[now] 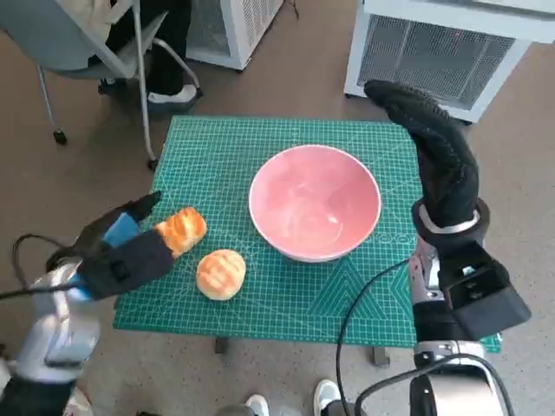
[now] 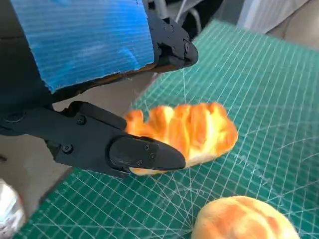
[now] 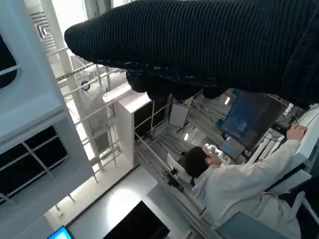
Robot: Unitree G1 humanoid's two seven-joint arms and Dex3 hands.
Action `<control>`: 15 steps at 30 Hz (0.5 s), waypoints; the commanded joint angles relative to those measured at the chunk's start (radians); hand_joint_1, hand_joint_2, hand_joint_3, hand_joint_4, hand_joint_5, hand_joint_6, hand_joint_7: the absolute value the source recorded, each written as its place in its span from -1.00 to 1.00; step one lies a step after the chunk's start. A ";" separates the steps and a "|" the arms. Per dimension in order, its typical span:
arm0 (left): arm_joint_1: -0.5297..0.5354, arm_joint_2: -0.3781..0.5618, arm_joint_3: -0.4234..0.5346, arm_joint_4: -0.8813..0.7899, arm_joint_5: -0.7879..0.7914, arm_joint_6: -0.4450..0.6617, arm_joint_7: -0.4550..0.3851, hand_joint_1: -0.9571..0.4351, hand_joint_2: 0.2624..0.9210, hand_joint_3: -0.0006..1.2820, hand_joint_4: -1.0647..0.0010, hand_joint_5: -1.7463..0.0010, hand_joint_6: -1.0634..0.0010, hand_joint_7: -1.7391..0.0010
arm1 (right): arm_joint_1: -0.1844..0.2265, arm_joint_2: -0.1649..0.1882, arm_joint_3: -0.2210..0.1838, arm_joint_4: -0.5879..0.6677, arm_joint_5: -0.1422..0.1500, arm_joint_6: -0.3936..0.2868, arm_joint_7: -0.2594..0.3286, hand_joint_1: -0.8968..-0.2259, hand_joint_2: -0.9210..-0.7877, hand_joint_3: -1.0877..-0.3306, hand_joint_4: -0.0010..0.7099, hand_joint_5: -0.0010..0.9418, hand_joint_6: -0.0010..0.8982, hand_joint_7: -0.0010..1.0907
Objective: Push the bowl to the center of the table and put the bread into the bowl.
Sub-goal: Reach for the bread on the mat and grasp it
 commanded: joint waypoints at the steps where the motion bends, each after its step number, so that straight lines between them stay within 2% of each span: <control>1: -0.034 -0.032 -0.044 0.066 0.024 -0.001 0.027 -0.49 1.00 -0.81 0.73 1.00 0.60 1.00 | 0.027 0.001 0.007 0.004 -0.006 0.007 -0.006 -0.14 -1.00 -0.09 -0.24 -0.98 -0.46 -0.51; 7: -0.079 -0.064 -0.078 0.182 0.031 -0.025 0.067 -0.44 1.00 -0.82 0.71 0.99 0.59 1.00 | 0.034 0.001 0.008 -0.003 -0.010 0.010 -0.014 -0.14 -1.00 -0.10 -0.24 -0.98 -0.49 -0.49; 11: -0.102 -0.081 -0.087 0.257 0.029 -0.052 0.100 -0.40 1.00 -0.81 0.62 0.97 0.53 0.98 | 0.041 -0.001 0.010 -0.013 -0.008 0.014 -0.017 -0.15 -1.00 -0.11 -0.24 -0.99 -0.50 -0.48; 15: -0.112 -0.095 -0.084 0.317 0.021 -0.084 0.137 -0.27 1.00 -0.83 0.31 0.97 0.31 0.94 | 0.050 -0.001 0.012 -0.028 -0.005 0.020 -0.018 -0.16 -1.00 -0.11 -0.24 -0.99 -0.51 -0.47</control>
